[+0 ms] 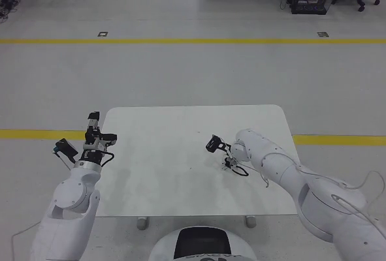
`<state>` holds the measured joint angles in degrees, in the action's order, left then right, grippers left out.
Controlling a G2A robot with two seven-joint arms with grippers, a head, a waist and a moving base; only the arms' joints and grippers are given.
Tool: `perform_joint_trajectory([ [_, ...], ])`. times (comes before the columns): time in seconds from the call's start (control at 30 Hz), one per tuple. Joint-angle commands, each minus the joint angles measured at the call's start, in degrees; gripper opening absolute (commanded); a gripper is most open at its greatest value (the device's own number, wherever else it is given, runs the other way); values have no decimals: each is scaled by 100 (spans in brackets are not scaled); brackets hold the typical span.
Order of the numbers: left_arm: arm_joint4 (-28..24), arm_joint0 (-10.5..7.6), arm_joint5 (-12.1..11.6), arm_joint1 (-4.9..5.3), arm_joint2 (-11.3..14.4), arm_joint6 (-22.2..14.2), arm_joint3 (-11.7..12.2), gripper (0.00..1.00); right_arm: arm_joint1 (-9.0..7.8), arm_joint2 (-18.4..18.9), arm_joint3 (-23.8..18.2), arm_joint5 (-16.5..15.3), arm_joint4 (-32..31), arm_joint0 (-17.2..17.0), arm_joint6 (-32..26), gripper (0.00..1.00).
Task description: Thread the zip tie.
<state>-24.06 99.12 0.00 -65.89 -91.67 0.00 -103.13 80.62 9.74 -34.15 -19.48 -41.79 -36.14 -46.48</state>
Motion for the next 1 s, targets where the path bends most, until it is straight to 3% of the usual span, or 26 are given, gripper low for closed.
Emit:
perform_joint_trajectory([
  [0.0, 0, 0, 0, 0, 0, 0, 0, 100, 9, 0, 30, 0, 33, -5, -14, 29],
  [0.67, 0, 0, 0, 0, 0, 0, 0, 100, -10, 0, 108, 0, 632, 25, -277, 29],
  [0.97, 0, 0, 0, 0, 0, 0, 0, 100, -57, 0, 2, 0, 775, 89, -769, 33],
])
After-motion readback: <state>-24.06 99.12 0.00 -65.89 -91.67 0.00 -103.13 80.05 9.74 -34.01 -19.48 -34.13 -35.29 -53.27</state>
